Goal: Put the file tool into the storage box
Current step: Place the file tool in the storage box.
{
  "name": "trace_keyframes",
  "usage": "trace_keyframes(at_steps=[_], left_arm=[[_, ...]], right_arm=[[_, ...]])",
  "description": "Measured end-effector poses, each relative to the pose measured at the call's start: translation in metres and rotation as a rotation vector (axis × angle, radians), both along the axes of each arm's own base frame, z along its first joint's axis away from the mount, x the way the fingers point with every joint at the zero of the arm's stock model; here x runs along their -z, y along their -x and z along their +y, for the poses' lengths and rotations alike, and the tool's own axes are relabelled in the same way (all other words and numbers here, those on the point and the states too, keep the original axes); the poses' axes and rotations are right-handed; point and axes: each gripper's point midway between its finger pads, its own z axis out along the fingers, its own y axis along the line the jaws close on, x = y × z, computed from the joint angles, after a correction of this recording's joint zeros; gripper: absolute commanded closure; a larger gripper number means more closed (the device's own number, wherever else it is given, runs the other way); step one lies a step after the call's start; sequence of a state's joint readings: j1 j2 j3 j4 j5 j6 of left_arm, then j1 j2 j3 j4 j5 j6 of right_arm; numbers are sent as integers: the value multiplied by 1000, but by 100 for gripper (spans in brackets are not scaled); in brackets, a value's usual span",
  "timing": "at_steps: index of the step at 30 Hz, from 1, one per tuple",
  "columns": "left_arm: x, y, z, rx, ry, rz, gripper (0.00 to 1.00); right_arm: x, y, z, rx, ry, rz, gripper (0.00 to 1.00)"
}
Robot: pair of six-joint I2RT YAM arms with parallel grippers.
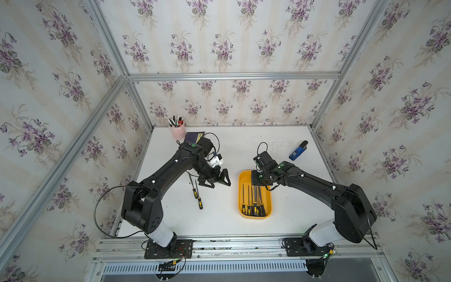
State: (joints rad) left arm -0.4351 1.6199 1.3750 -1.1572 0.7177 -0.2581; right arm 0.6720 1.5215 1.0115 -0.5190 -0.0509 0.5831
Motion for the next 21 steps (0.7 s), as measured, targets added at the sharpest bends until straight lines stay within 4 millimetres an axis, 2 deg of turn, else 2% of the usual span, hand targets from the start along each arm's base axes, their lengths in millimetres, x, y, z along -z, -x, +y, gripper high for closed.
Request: trace_keyframes(at_steps=[12, 21], left_arm=[[10, -3, 4, -11, -16, 16, 0], [12, -4, 5, -11, -21, 18, 0]], right_arm=[[27, 10, 2, -5, -19, 52, 100], [33, 11, 3, -5, -20, 64, 98]])
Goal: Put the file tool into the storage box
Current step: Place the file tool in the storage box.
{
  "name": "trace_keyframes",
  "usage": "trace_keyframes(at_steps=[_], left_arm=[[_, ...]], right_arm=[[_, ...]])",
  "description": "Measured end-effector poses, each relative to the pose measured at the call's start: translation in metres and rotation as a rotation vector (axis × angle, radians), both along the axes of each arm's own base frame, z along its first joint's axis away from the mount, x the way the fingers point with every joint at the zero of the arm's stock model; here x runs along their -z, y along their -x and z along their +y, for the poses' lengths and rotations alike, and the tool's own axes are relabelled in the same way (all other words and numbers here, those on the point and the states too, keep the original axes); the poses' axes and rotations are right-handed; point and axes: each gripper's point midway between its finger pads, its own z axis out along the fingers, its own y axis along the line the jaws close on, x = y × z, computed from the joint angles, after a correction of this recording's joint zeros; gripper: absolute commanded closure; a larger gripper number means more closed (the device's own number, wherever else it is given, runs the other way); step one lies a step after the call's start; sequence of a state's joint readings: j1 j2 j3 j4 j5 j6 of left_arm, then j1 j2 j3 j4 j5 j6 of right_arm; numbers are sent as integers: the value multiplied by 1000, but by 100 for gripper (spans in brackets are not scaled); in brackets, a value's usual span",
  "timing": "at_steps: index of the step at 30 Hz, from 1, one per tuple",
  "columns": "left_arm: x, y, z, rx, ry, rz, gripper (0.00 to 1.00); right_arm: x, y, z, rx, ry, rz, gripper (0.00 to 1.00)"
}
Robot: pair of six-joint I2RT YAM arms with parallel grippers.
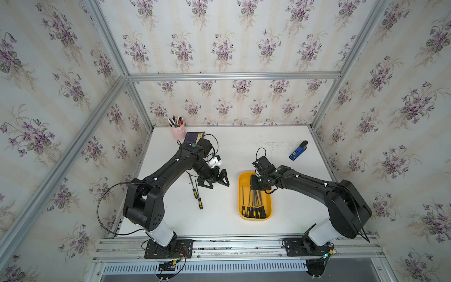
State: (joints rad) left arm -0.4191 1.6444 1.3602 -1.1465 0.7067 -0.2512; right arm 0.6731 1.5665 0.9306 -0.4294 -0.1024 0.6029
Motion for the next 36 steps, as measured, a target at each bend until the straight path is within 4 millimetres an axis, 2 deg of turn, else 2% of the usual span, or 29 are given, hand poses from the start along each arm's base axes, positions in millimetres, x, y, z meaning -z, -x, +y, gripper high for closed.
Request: trace_keyframes(at_steps=[13, 20, 30, 33, 36], left_arm=[[1, -2, 2, -4, -5, -3, 0], [1, -2, 3, -3, -10, -12, 0], [-4, -3, 9, -12, -29, -46, 0], [-7, 3, 20, -40, -75, -55, 0], [2, 18, 38, -97, -163, -23, 0]], right_arm=[[-2, -1, -2, 8, 3, -12, 76], [-12, -4, -5, 18, 9, -38, 73], [-52, -18, 1, 30, -29, -120, 73], [-70, -22, 5, 31, -54, -150, 73], [-90, -26, 8, 30, -87, -185, 72]])
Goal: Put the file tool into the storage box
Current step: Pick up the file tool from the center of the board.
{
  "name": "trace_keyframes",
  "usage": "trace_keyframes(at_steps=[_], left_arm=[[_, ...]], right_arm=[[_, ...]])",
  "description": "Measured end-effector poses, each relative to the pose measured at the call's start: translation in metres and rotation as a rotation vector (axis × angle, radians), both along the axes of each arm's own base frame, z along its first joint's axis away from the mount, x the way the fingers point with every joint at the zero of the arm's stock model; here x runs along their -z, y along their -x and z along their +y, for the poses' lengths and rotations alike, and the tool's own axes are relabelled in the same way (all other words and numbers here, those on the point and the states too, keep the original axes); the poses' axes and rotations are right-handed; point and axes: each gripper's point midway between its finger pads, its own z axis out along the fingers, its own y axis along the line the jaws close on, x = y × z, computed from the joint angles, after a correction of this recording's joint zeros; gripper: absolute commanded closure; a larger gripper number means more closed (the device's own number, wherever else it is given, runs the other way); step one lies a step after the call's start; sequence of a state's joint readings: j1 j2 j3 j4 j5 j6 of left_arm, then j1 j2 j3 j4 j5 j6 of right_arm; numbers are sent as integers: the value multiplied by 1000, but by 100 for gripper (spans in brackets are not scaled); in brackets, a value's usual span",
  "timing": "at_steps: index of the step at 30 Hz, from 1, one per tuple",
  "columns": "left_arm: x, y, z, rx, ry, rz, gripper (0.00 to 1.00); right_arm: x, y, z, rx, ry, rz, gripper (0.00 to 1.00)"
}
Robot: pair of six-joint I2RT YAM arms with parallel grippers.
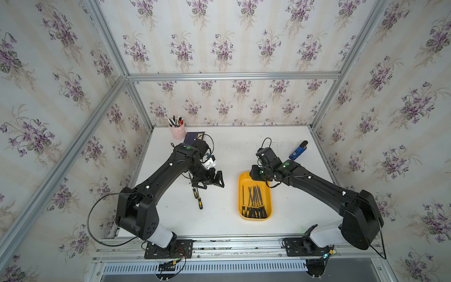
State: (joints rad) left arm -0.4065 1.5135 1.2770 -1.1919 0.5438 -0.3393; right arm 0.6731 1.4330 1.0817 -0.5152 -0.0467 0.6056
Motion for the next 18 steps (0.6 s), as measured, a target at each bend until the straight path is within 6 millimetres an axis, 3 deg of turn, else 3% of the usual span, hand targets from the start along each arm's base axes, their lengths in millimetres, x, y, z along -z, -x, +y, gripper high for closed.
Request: trace_keyframes(at_steps=[6, 8, 13, 18], left_arm=[[40, 34, 38, -196, -147, 131, 5], [49, 32, 41, -224, -170, 133, 10], [70, 19, 49, -273, -241, 107, 31], [98, 21, 59, -300, -305, 127, 39]], right_arm=[[-16, 4, 3, -17, -35, -9, 73], [-17, 6, 4, -23, -44, -6, 73], [-11, 11, 3, -33, -44, 16, 73], [-9, 14, 3, -39, -45, 25, 73]])
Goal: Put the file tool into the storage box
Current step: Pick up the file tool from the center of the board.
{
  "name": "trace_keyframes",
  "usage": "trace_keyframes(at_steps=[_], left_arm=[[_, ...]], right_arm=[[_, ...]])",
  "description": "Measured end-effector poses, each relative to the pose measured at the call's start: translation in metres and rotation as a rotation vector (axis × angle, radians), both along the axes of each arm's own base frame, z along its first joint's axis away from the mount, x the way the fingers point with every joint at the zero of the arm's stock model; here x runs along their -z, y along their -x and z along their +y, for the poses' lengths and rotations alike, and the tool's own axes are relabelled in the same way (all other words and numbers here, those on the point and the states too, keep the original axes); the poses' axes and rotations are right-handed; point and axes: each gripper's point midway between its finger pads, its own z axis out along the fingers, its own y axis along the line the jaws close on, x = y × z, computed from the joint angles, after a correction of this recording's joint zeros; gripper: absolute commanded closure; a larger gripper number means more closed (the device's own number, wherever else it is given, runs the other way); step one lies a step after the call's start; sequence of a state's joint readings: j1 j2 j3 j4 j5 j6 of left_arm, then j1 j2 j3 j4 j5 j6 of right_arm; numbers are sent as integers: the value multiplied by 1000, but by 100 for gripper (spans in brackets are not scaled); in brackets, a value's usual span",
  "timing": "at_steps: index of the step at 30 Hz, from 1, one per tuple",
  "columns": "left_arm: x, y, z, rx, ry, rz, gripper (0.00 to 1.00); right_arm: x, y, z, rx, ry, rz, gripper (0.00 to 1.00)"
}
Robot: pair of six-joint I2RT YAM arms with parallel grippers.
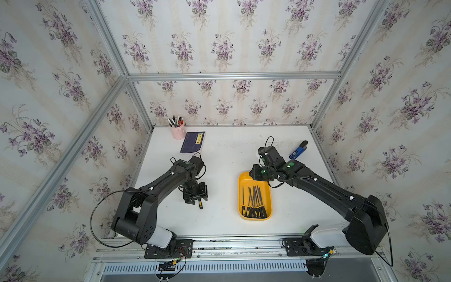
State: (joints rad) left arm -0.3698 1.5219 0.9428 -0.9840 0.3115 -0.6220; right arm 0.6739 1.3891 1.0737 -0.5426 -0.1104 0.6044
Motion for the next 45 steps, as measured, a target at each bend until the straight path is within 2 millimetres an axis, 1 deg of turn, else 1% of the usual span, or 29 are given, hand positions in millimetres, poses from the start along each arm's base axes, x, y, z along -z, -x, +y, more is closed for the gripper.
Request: trace_keyframes(at_steps=[5, 8, 11, 14, 16, 20, 22, 25, 28, 33, 36, 40, 43, 45], left_arm=[[14, -5, 3, -19, -26, -10, 40], [20, -13, 4, -33, -46, -28, 44], [28, -22, 4, -37, -64, -40, 53], [37, -26, 4, -34, -77, -39, 61], [40, -25, 2, -27, -79, -35, 65], [42, -22, 3, -13, -92, -31, 78], [42, -21, 3, -9, -93, -29, 83], [41, -20, 2, 0, -87, -36, 87], [39, -18, 1, 20, -75, -44, 89], [22, -17, -4, 60, -28, -76, 92], [6, -17, -10, 87, 17, -105, 93], [-23, -17, -22, 134, 96, -151, 93], [-48, -17, -37, 193, 164, -194, 93], [-69, -14, -49, 245, 218, -228, 93]], right_arm=[[1, 2, -1, -3, 1, 3, 73], [3, 3, -1, -6, 0, 9, 73], [6, 5, -1, -8, 2, 17, 73], [8, 5, -1, -8, 4, 21, 73], [9, 6, -2, -8, 5, 24, 73], [11, 7, -2, -9, 9, 27, 73], [12, 7, -3, -9, 10, 29, 74], [14, 8, -3, -8, 14, 33, 74], [16, 8, -4, -8, 14, 34, 74], [18, 10, -5, -6, 18, 41, 74], [18, 10, -5, -6, 17, 39, 74], [18, 9, -5, -6, 15, 39, 73], [15, 9, 0, -8, -15, 43, 72], [11, 9, 6, -16, -47, 43, 71]])
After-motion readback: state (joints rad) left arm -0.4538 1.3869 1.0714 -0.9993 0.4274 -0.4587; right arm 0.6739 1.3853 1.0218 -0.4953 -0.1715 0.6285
